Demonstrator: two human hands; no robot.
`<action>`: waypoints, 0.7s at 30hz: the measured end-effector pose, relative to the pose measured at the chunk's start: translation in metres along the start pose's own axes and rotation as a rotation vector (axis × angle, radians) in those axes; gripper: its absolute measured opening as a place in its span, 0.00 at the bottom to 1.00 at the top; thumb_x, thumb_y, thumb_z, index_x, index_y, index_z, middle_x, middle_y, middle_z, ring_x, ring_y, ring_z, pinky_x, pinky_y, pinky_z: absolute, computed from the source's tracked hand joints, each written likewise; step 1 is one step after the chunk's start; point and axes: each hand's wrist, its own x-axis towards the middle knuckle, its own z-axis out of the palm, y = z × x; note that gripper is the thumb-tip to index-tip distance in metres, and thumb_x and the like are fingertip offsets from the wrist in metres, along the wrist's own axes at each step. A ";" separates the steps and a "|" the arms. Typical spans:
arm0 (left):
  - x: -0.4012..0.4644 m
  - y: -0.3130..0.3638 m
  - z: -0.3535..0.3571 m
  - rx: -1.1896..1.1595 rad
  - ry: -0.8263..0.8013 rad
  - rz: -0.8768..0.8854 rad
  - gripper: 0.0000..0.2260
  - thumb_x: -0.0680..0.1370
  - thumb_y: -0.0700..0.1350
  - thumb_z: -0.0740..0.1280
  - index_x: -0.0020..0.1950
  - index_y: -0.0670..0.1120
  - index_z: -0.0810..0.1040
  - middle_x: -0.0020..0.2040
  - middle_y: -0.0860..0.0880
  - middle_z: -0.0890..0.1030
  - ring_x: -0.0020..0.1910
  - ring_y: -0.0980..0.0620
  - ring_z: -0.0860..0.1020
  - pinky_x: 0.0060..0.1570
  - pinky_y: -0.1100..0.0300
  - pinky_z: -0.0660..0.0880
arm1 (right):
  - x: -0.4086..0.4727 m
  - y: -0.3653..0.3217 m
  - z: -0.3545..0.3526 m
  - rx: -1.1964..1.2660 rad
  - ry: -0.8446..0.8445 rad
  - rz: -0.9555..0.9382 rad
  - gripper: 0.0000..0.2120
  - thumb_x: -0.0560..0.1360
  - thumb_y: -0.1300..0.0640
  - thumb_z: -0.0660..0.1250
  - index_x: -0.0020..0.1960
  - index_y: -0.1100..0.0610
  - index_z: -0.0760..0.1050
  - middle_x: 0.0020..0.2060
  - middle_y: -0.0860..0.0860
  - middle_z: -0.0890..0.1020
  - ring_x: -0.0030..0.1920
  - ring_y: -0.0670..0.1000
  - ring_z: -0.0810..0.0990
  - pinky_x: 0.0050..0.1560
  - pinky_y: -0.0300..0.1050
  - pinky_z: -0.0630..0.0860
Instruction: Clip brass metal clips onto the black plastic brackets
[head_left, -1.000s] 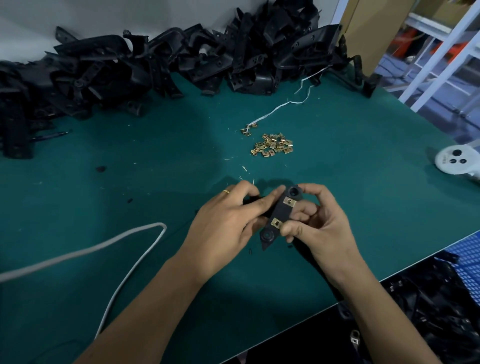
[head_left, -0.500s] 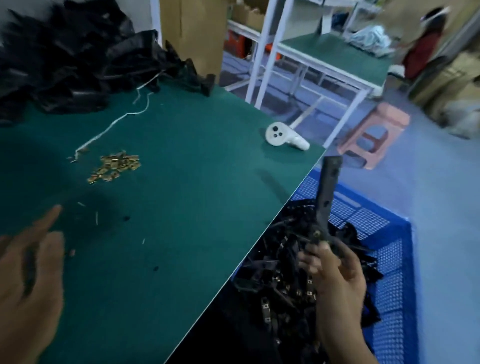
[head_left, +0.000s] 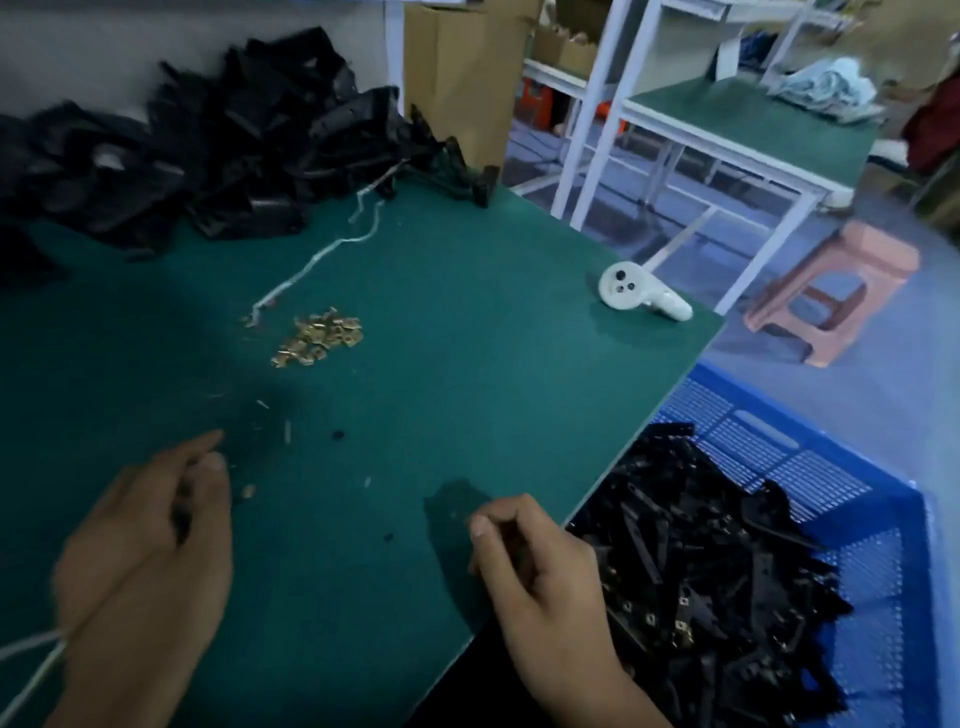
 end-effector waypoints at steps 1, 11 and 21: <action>-0.007 0.014 -0.002 0.034 0.044 0.015 0.22 0.81 0.69 0.50 0.66 0.64 0.75 0.54 0.61 0.78 0.54 0.59 0.76 0.60 0.52 0.74 | 0.015 -0.003 0.005 -0.075 -0.063 -0.033 0.07 0.82 0.43 0.65 0.49 0.44 0.75 0.36 0.44 0.81 0.34 0.44 0.77 0.37 0.38 0.72; 0.045 0.004 -0.038 0.280 -0.005 0.023 0.26 0.83 0.61 0.56 0.79 0.53 0.62 0.60 0.57 0.74 0.61 0.56 0.72 0.58 0.60 0.73 | 0.149 -0.026 0.096 -0.025 -0.176 -0.084 0.10 0.77 0.57 0.75 0.44 0.42 0.79 0.42 0.34 0.83 0.47 0.35 0.80 0.47 0.22 0.69; 0.221 0.011 -0.012 0.418 -0.081 0.071 0.19 0.84 0.52 0.62 0.73 0.46 0.74 0.68 0.43 0.73 0.66 0.43 0.73 0.60 0.48 0.77 | 0.168 -0.024 0.128 -0.523 -0.212 -0.331 0.16 0.80 0.41 0.64 0.67 0.38 0.72 0.49 0.41 0.70 0.53 0.48 0.76 0.34 0.46 0.76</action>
